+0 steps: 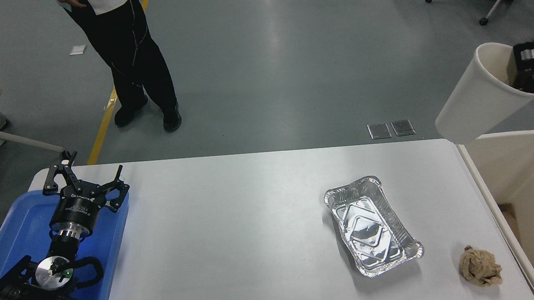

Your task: Pick up paper cup place in dustbin

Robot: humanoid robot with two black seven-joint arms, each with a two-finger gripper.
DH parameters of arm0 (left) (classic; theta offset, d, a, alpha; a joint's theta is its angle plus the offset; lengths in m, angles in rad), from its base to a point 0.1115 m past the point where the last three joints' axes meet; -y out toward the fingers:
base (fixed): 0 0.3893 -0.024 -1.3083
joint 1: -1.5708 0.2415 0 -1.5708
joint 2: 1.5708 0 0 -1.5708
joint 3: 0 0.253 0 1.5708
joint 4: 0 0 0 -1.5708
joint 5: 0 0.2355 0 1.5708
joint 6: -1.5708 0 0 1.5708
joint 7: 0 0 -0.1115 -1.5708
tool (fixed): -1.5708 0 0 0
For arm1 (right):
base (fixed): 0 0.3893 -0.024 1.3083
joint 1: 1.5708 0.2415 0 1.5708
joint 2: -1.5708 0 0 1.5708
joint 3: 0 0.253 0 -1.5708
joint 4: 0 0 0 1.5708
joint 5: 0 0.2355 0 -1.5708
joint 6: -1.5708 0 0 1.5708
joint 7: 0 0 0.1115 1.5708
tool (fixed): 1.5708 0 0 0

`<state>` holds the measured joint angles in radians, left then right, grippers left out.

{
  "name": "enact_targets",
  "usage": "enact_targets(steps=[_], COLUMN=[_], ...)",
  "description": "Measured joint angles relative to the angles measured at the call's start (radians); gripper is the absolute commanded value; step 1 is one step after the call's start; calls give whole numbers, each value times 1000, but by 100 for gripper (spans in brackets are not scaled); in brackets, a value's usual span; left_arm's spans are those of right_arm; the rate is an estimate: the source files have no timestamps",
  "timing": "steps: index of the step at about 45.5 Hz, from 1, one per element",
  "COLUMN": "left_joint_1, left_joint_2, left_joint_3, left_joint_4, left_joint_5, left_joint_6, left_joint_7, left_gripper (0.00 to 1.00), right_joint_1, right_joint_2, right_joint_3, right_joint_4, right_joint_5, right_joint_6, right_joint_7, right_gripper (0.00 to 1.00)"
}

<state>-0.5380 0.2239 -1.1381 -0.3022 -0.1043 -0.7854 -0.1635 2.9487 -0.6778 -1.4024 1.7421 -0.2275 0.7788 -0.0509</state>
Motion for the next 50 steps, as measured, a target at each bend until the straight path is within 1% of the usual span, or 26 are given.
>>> enact_targets(steps=[10, 19, 26, 36, 50], left_joint_1=[0, -1, 0, 0, 0], left_joint_2=[0, -1, -1, -1, -2], left_joint_3=[0, 0, 0, 0, 0], left_joint_4=[0, 0, 0, 0, 0], left_joint_5=[0, 0, 0, 0, 0], left_joint_6=[0, 0, 0, 0, 0], left_joint_7=[0, 0, 0, 0, 1], left_gripper=[99, 99, 99, 99, 99], right_joint_1=[-62, -272, -499, -857, -1391], right_joint_2=[2, -7, -33, -86, -105], right_joint_3=[-2, 6, 45, 173, 454], right_joint_4=[-30, -148, -279, -478, -852], right_joint_5=[-6, -10, -11, -14, -15], right_joint_6=[4, -48, -132, -258, -387], right_joint_7=[-2, -2, -2, -1, 0], right_gripper=[0, 0, 0, 0, 0])
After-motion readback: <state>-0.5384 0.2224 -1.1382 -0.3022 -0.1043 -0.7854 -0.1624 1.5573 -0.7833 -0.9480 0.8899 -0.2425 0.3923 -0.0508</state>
